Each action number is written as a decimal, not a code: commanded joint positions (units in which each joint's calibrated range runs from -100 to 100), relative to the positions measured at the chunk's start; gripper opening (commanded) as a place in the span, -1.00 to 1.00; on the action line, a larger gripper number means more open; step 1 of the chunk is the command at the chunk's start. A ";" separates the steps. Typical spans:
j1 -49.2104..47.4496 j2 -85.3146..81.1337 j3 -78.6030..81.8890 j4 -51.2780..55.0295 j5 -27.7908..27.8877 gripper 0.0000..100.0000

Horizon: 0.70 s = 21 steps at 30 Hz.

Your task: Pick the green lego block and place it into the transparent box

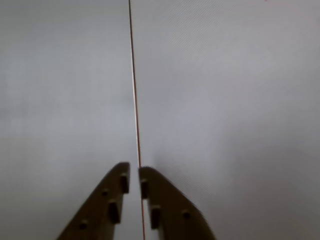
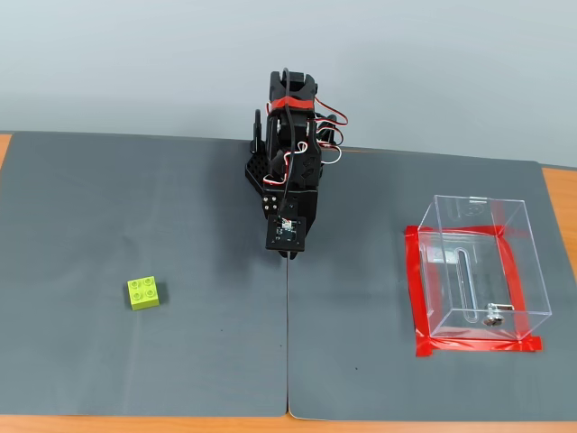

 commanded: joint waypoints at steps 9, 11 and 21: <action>-0.18 -0.17 -0.67 0.15 0.16 -0.95; -0.18 -0.17 -0.67 0.15 0.11 -0.95; -0.18 0.42 -0.67 -0.46 0.05 -0.95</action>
